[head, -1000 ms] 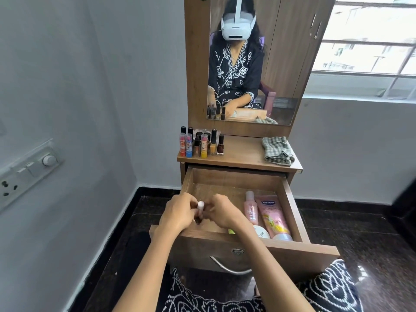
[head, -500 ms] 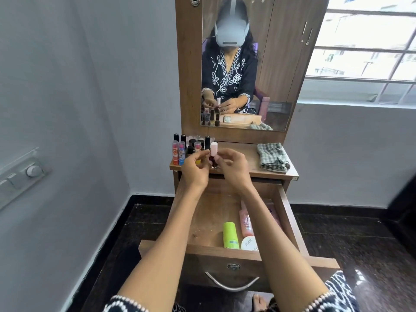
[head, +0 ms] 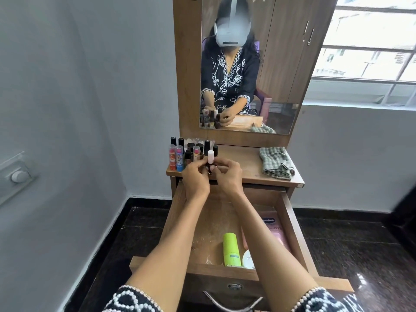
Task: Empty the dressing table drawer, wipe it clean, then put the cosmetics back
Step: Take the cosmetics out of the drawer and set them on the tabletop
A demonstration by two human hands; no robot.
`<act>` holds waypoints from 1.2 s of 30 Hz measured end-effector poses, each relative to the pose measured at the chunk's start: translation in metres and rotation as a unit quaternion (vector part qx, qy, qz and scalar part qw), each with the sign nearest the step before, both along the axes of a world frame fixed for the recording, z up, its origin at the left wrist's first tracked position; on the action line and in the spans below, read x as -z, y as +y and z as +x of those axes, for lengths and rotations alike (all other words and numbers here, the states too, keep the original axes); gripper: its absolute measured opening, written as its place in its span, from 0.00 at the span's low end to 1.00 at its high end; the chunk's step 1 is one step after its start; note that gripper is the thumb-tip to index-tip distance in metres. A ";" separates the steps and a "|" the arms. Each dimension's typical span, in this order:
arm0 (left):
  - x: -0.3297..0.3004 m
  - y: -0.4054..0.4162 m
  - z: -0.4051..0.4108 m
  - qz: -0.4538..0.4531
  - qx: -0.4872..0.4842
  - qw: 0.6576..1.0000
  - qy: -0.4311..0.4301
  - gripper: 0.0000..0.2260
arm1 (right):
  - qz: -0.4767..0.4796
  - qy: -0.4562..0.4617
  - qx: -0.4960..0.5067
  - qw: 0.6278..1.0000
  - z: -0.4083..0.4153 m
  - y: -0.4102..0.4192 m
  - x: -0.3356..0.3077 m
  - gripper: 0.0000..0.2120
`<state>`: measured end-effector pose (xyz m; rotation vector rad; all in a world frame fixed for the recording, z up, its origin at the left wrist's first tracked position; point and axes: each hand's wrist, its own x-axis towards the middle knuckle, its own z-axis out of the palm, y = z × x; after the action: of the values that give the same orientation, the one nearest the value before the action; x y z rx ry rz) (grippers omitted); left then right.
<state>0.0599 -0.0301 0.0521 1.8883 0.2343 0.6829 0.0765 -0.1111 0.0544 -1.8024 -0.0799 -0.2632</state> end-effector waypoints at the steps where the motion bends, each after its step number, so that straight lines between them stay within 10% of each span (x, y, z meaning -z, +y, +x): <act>1: 0.001 -0.001 0.000 0.005 -0.003 1.000 0.000 0.11 | 0.003 -0.002 0.003 1.000 0.000 0.001 0.000 0.11; 27: 0.000 0.002 -0.067 -0.053 0.034 0.998 -0.020 0.18 | 0.113 -0.040 0.016 0.993 -0.061 -0.034 0.003 0.13; 36: 0.012 -0.011 -0.113 -0.020 0.158 0.986 0.050 0.27 | -0.043 0.012 0.004 0.999 -0.116 -0.071 -0.003 0.25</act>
<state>-0.0528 -0.0412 0.0403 1.8697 0.0090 0.3667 -0.0396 -0.1822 0.0570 -1.8917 -0.0679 -0.2485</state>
